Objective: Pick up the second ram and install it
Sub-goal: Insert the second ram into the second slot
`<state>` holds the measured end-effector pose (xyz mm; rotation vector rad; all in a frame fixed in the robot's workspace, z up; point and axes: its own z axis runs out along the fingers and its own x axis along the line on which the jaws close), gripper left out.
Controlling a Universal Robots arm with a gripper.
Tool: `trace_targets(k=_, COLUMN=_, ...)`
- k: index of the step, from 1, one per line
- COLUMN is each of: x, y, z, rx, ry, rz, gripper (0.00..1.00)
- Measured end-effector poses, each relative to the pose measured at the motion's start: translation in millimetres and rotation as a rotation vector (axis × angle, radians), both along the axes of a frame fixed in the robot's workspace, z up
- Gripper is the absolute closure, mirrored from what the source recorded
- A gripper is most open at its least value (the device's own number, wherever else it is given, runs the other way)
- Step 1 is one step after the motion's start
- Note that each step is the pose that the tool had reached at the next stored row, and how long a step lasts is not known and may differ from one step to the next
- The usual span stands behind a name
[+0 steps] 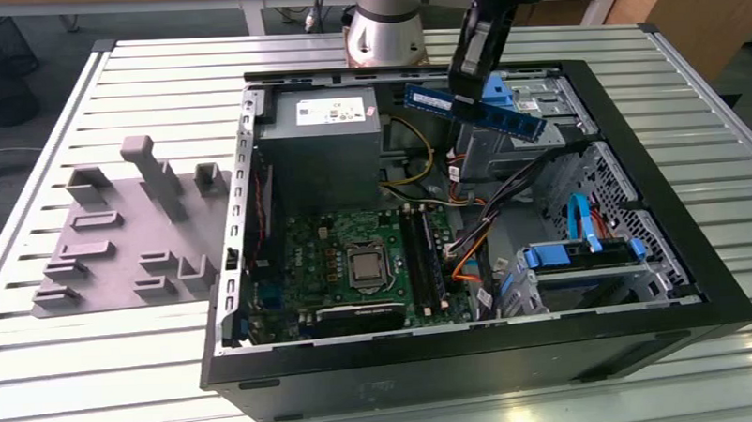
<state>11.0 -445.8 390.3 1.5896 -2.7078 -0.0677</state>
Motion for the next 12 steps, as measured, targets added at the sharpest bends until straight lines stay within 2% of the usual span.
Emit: trace_targets(k=12, x=0.0, y=0.0, z=0.0, rx=0.0000, ry=0.0000, rz=-0.026, gripper=0.86)
